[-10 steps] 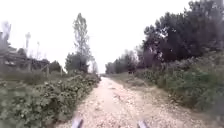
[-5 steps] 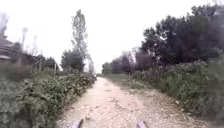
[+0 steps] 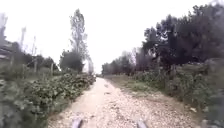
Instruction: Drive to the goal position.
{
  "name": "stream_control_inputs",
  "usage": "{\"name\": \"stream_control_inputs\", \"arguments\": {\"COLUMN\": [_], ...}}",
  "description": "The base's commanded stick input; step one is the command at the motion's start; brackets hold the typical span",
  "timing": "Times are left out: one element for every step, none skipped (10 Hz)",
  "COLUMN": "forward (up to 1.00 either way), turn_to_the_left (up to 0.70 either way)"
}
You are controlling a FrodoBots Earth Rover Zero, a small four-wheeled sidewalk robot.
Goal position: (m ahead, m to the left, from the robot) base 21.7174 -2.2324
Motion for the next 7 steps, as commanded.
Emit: {"name": "stream_control_inputs", "arguments": {"forward": [0.70, 0.70, 0.70, 0.70, 0.70, 0.70, 0.70], "turn_to_the_left": [0.00, 0.00, 0.00, 0.00, 0.00, 0.00, 0.00]}}
